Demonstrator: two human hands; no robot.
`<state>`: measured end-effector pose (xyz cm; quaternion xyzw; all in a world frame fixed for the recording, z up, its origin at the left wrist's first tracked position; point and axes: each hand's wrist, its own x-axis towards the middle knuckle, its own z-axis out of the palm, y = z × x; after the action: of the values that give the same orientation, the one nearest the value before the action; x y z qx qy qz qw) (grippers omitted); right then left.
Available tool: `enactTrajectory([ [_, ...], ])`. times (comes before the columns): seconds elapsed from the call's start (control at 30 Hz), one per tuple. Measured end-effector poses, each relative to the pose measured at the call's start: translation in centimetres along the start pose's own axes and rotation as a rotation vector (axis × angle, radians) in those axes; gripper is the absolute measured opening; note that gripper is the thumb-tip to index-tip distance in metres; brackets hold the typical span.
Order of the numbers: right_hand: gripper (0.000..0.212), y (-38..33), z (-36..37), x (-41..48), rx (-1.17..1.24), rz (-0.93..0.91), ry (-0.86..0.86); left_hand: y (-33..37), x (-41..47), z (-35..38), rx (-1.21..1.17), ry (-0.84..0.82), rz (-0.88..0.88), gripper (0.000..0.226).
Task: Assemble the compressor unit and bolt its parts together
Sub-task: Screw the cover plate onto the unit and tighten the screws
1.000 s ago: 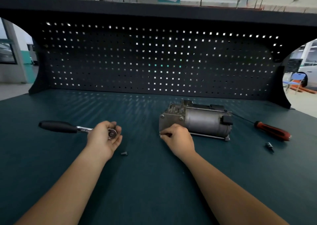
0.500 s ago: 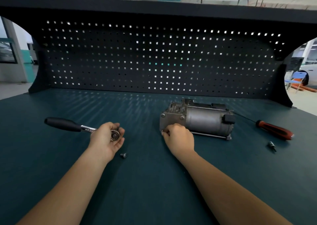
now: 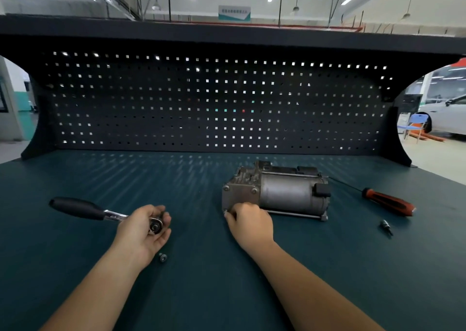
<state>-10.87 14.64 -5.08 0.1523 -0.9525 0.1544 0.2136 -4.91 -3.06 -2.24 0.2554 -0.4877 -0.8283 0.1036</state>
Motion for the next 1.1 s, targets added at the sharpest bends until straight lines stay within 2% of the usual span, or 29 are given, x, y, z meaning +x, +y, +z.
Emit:
enactTrajectory([
  [0.73,0.030,0.0,-0.2,0.0,0.008,-0.008,0.009,-0.1,-0.5,0.1,0.019,-0.018,0.012,0.017],
  [1.1,0.030,-0.1,-0.7,0.1,0.065,0.003,-0.082,0.0,-0.7,0.4,0.021,-0.039,0.056,0.018],
])
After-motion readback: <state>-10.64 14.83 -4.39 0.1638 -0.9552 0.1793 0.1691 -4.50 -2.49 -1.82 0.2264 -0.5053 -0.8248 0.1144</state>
